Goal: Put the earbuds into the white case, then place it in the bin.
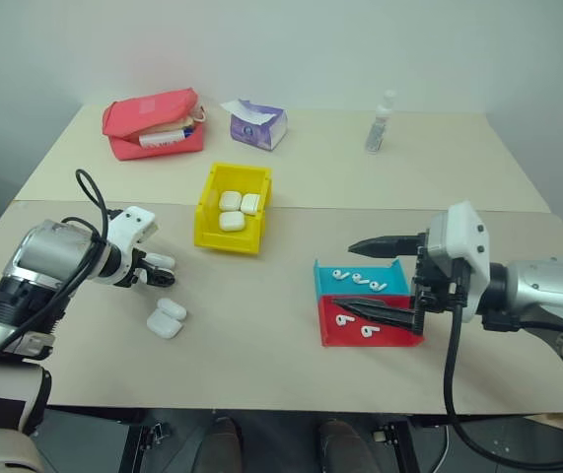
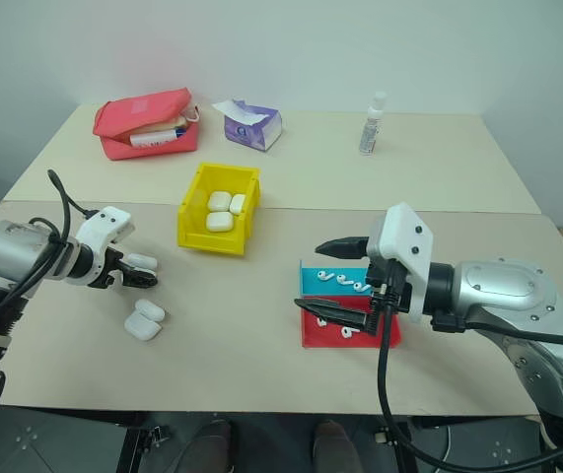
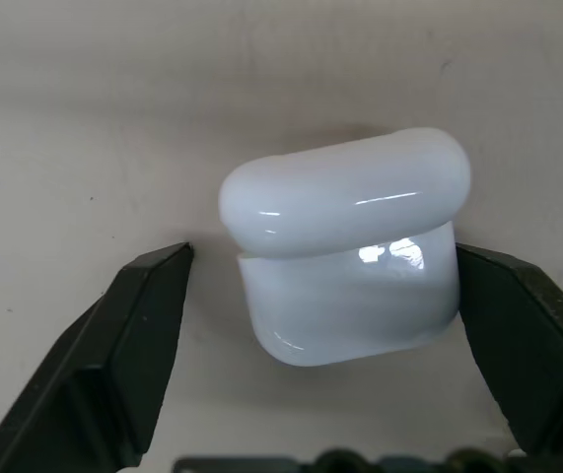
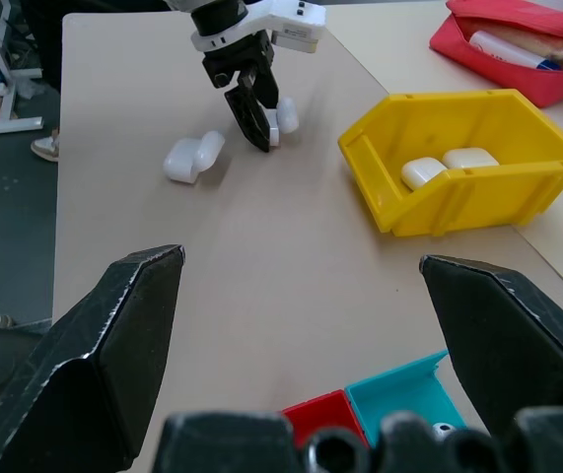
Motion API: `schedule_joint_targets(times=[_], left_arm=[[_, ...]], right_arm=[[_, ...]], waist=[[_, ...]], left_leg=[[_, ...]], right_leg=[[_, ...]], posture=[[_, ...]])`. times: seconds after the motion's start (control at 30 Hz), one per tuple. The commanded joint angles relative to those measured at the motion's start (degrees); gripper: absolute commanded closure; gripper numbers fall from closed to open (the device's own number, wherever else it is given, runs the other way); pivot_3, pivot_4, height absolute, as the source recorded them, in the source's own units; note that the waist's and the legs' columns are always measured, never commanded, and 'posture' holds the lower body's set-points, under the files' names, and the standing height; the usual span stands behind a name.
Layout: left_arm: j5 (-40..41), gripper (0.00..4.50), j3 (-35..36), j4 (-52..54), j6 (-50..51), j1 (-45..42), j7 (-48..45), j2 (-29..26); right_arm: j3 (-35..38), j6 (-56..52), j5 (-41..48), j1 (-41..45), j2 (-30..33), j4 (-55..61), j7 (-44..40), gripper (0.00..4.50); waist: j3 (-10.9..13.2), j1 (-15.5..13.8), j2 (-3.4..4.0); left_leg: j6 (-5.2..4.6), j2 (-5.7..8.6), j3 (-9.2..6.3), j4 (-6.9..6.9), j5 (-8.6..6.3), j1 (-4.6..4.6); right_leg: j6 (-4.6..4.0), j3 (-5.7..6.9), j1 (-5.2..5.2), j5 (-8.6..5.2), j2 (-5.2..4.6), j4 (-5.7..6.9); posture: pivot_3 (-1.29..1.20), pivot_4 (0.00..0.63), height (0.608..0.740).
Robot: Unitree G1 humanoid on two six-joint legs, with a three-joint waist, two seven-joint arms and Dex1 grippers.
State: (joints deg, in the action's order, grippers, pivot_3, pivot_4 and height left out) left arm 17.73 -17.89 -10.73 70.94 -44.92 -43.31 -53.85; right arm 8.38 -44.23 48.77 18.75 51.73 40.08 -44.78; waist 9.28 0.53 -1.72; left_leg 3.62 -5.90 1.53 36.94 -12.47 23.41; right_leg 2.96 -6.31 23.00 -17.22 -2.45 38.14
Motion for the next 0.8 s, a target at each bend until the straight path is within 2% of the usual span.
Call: schedule_joint_targets(times=[0.03, 0.17, 0.27, 0.33, 0.4, 0.47, 0.53, 0.67, 0.8], left_arm=[[-0.59, 1.51, 1.05, 1.34, -0.25, 1.23, -1.1, -0.5], [-1.14, 1.61, 3.76, 1.28, 0.05, 1.84, 0.42, -0.27], [-1.48, 1.61, 8.69, 3.77, -3.8, 4.99, 3.25, 0.69], [-0.09, 1.61, 15.89, 6.19, -8.54, 7.31, 5.25, 2.36], [3.54, 1.61, 24.99, 8.85, -17.69, 10.86, 2.47, 3.57], [7.22, 1.61, 33.67, 11.55, -20.19, 12.75, 3.37, 6.05], [10.34, 1.61, 38.19, 13.96, -20.88, 13.76, 2.81, 7.43], [14.65, 1.61, 40.5, 19.77, -23.57, 13.23, 5.63, 14.29], [16.32, 1.61, 36.6, 25.21, -29.66, 13.31, 3.73, 20.76]], right_arm=[[2.1, 0.26, 1.53, 0.15, 0.22, 1.39, 0.42, 0.0], [1.46, 0.42, 1.06, 0.71, -0.06, 0.73, 0.54, 0.0], [1.14, 0.68, 0.68, 1.04, -0.28, 0.16, 0.45, 0.0], [1.03, 1.28, -0.05, 0.85, -0.37, -0.26, 0.14, 0.0], [1.1, 1.78, -0.6, 0.5, -0.5, -0.47, -0.05, 0.0], [1.32, 2.76, -1.35, 0.08, -1.01, -0.64, -0.04, 0.0], [1.36, 3.54, -1.95, -0.23, -1.67, -0.89, 0.07, 0.0], [-0.08, 5.81, -4.72, 0.78, -3.75, -2.43, 0.91, 0.0], [-1.5, 7.63, -7.29, 3.23, -4.87, -5.15, -0.05, 0.0]], waist=[[0.0, 0.01, 0.0], [0.0, 0.05, 0.0], [0.0, 0.27, 0.0], [0.0, 0.21, 0.0], [0.0, 0.18, -0.03], [0.0, 0.16, -0.03], [0.0, 0.14, -0.03], [-0.01, -0.22, -0.02], [-0.01, -0.7, -0.03]], left_leg=[[0.0, 0.0, 0.0, 0.0, 0.0, 0.0], [0.0, 0.0, -0.01, 0.0, 0.0, 0.01], [0.0, 0.0, -0.01, 0.0, 0.0, 0.0], [0.0, -0.01, -0.02, 0.0, 0.0, 0.01], [0.0, -0.01, -0.04, 0.03, 0.0, 0.07], [0.0, -0.02, -0.06, 0.04, 0.0, 0.13], [0.0, -0.02, -0.09, 0.04, 0.0, 0.17], [0.0, -0.01, -0.11, 0.06, 0.0, 0.08], [0.01, -0.01, -0.22, 0.25, 0.0, -0.06]], right_leg=[[0.0, 0.0, 0.0, 0.0, 0.0, 0.0], [0.0, 0.0, 0.0, 0.0, 0.0, -0.01], [0.0, 0.0, 0.01, 0.0, 0.0, 0.01], [0.0, 0.01, 0.02, 0.0, 0.0, 0.03], [0.0, 0.04, 0.03, 0.0, 0.0, 0.01], [0.0, 0.06, 0.07, 0.01, -0.01, -0.01], [0.0, 0.12, 0.06, 0.01, -0.02, -0.03], [0.0, 0.16, -0.06, 0.01, -0.04, -0.03], [0.04, 0.26, -0.37, 0.03, -0.05, -0.06]], posture=[[0.0, 0.15, 0.74], [0.0, 0.15, 0.74], [0.0, 0.15, 0.74], [0.0, 0.15, 0.74], [0.0, 0.15, 0.74], [0.0, 0.15, 0.74], [0.0, 0.15, 0.74], [0.0, 0.15, 0.74], [0.0, 0.15, 0.74]])
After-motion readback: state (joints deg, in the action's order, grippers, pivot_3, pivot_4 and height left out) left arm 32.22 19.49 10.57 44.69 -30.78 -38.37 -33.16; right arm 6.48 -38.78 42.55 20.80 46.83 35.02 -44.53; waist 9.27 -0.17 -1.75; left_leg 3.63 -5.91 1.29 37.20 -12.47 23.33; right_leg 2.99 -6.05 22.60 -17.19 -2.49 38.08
